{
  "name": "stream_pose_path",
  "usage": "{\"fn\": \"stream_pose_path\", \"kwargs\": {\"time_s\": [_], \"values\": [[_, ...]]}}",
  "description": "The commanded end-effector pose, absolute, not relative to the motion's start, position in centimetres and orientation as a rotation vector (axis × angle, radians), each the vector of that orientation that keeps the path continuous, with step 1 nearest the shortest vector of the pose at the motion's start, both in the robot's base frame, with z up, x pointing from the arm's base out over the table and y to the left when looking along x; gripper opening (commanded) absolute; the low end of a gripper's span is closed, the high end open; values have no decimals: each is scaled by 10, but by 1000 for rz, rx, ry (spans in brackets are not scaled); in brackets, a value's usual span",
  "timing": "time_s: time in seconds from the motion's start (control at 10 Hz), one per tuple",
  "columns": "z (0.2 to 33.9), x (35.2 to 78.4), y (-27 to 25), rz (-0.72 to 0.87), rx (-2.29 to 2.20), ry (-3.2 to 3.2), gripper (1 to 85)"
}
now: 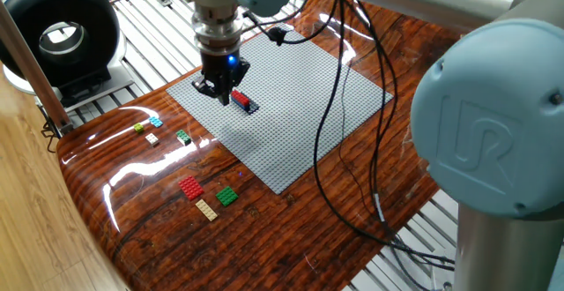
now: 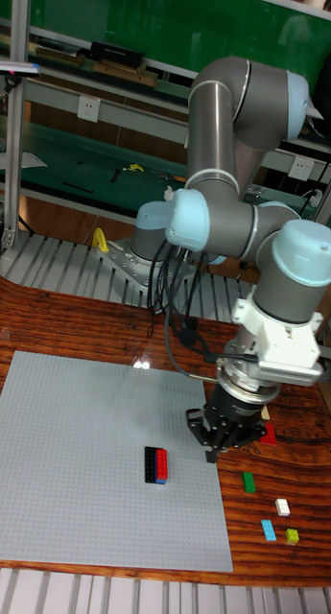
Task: Build with small Lego blocks
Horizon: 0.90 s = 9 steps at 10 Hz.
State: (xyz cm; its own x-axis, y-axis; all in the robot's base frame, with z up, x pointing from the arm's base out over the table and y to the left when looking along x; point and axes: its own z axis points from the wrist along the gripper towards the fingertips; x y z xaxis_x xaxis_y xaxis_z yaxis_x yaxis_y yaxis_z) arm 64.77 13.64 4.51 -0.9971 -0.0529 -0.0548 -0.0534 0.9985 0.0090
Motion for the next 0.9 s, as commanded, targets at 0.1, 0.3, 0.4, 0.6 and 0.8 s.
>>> {"fn": "stream_pose_path", "kwargs": {"time_s": [0.1,0.3,0.4,0.6,0.8], "values": [[54,656,173,48,37,3080,10],[55,648,183,108,-43,3110,10],[54,645,179,82,-49,3122,10],[54,645,175,58,-54,3121,10],[48,649,181,50,6,3132,13]]}}
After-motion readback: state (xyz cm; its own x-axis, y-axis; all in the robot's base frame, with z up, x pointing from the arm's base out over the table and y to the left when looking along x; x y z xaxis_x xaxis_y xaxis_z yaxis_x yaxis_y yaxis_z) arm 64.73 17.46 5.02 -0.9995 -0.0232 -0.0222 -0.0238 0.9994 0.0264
